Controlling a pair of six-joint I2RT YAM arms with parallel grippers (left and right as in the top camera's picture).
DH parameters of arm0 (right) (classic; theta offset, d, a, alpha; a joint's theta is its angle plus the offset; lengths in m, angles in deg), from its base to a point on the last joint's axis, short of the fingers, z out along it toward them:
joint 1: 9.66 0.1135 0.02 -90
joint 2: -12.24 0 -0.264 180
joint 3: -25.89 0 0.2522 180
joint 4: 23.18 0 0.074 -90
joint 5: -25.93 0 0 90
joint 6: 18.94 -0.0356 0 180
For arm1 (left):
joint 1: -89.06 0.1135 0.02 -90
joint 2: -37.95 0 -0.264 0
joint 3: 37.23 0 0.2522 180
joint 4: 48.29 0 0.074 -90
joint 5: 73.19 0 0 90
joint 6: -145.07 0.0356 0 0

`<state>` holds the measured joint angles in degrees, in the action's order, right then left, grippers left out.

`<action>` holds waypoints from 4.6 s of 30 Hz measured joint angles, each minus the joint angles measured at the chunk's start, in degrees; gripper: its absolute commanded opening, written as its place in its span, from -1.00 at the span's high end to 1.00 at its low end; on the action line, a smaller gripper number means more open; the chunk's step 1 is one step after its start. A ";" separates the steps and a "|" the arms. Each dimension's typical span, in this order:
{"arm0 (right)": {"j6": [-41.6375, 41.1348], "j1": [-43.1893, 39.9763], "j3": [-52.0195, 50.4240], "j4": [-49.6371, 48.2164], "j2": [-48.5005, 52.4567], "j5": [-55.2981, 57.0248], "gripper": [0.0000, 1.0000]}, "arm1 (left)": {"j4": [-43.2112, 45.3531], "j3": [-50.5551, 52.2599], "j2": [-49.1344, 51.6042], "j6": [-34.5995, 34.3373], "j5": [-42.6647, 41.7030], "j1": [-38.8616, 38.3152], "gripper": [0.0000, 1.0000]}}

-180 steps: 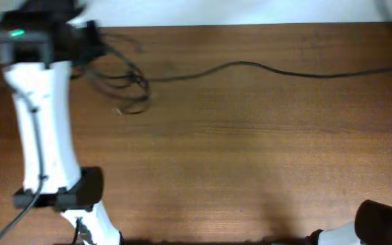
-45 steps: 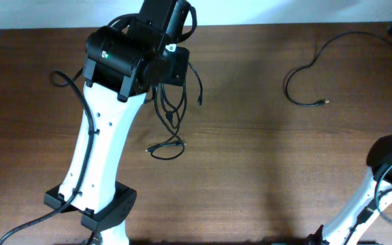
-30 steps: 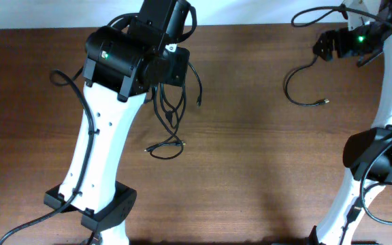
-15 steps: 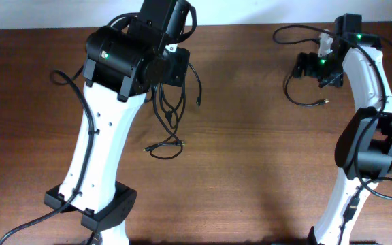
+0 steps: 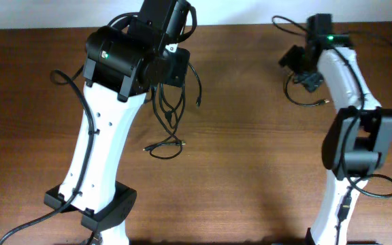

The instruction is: Untangle cables

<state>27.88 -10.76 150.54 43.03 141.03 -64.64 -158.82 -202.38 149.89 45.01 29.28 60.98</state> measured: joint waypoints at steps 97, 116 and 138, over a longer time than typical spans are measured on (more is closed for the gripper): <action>59.56 -27.80 24.44 -16.92 17.66 11.80 0.92 | 3.34 5.79 0.02 1.44 3.72 0.00 1.00; 53.35 -18.82 24.41 -12.39 17.66 10.56 -0.63 | 1.75 5.79 0.02 1.22 5.14 0.00 1.00; 22.84 -23.91 24.90 1.88 -6.84 11.30 -0.96 | 0.59 5.79 0.02 1.22 5.40 0.00 1.00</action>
<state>50.72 -34.67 175.44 44.90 134.19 -53.34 -158.23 -196.59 149.91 46.23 34.68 60.98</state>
